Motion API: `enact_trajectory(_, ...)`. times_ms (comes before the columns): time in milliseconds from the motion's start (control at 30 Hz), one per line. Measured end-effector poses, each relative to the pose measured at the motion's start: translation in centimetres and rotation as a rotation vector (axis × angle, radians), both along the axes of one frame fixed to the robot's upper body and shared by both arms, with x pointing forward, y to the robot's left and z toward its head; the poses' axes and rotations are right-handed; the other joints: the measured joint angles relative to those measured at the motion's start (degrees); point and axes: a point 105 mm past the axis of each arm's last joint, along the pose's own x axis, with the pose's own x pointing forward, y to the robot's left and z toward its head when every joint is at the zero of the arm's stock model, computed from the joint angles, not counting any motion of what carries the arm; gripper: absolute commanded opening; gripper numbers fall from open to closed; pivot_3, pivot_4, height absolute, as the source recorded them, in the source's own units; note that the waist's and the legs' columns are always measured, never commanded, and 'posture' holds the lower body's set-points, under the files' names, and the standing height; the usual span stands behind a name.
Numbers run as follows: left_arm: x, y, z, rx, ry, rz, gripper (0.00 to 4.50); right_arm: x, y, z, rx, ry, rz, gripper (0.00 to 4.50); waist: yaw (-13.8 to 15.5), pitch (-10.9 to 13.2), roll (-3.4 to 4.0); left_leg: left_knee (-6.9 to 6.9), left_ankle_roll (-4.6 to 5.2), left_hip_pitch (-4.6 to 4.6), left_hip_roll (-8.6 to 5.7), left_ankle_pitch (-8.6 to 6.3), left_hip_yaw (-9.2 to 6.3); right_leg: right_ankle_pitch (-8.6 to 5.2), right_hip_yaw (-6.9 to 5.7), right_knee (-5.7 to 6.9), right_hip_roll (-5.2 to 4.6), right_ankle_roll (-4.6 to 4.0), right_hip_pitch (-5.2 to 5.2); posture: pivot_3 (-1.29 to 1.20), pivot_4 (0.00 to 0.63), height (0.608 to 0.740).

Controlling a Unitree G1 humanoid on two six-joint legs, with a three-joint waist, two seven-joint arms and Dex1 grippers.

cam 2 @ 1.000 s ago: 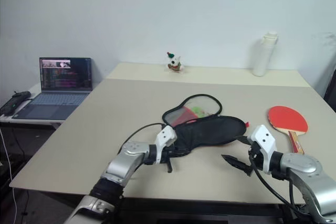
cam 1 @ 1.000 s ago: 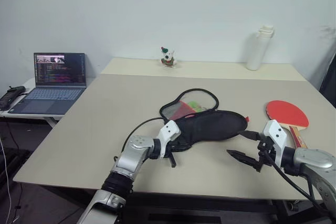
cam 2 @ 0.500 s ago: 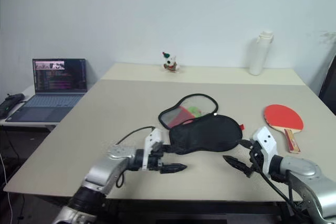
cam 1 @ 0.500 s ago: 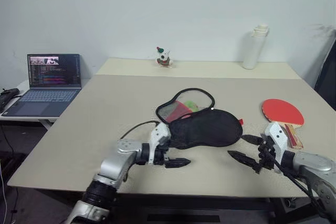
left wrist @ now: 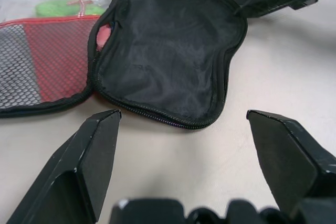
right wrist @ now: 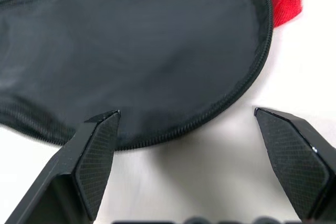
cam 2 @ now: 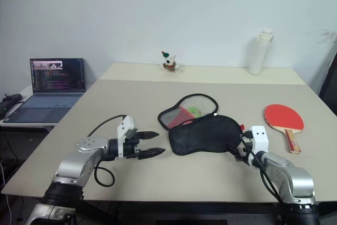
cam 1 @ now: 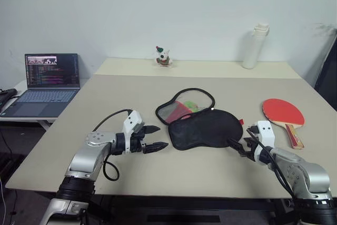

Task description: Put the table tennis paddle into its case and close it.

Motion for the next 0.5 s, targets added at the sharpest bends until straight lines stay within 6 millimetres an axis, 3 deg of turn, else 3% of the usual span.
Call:
enact_trajectory(200,0.0,-0.2,0.1,0.004,-0.009,0.000,4.18,0.0,2.8,0.4,0.167,0.051,0.040,4.50,0.0,0.0,0.01,0.00,0.00,0.03,0.09,0.00,-0.01,0.00,-0.01,0.05,0.07,-0.01,0.00,0.00,0.150,0.740)
enact_trajectory(367,0.0,-0.4,0.2,-0.004,-0.011,0.001,4.18,-0.3,6.8,0.9,0.294,0.095,0.119,4.50,-0.2,0.0,0.04,-0.01,0.00,0.01,0.08,0.00,0.00,0.01,0.00,0.07,0.07,-0.02,-0.04,0.00,0.150,0.740)
enact_trajectory(467,0.0,-0.4,0.2,-0.007,-0.010,-0.001,4.18,0.1,7.8,1.5,0.320,0.086,0.114,4.50,-0.3,0.0,0.05,-0.01,0.00,0.00,0.06,0.00,0.00,0.01,0.00,0.05,0.05,-0.01,-0.04,0.00,0.150,0.740)
enact_trajectory(500,0.0,-0.4,0.2,-0.008,-0.010,0.000,4.21,0.2,8.1,1.6,0.335,0.085,0.101,4.32,-0.3,0.0,0.05,-0.01,0.00,0.00,0.05,0.00,0.00,0.01,0.00,0.04,0.06,-0.01,-0.04,0.00,0.150,0.740)
